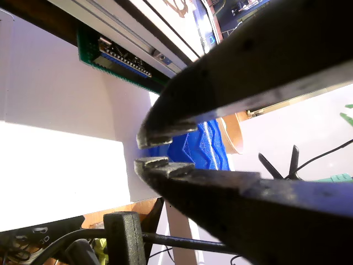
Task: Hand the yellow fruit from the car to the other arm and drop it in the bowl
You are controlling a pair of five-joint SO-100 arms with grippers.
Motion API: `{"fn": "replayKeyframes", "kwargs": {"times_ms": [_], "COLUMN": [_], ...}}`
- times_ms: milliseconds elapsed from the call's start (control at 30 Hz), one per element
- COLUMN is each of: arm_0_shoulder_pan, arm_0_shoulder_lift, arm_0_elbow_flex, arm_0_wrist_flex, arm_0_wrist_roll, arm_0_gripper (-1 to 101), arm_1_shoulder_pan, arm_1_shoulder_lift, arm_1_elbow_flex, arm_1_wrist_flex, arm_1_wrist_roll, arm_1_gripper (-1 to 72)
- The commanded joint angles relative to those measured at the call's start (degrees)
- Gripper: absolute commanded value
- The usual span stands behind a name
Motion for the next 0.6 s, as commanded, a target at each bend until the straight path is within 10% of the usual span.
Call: {"fn": "replayKeyframes", "kwargs": {"times_ms": [0, 567], "arm_0_shoulder_pan": [0.4, 0.4], "arm_0_shoulder_lift": [-1.3, -1.3], "arm_0_elbow_flex": [0.5, 0.5], "arm_0_wrist_flex": [0.3, 0.3], "arm_0_wrist_roll": [0.3, 0.3], "arm_0_gripper": [0, 0], "arm_1_shoulder_pan": [-0.4, 2.3], "arm_1_shoulder_lift": [4.7, 21.1], "arm_1_elbow_flex": [3.6, 22.1], "arm_1_wrist_flex": [-2.5, -14.2], "arm_1_wrist_roll": [0.0, 2.6], "arm_1_gripper": [3.2, -0.2]}}
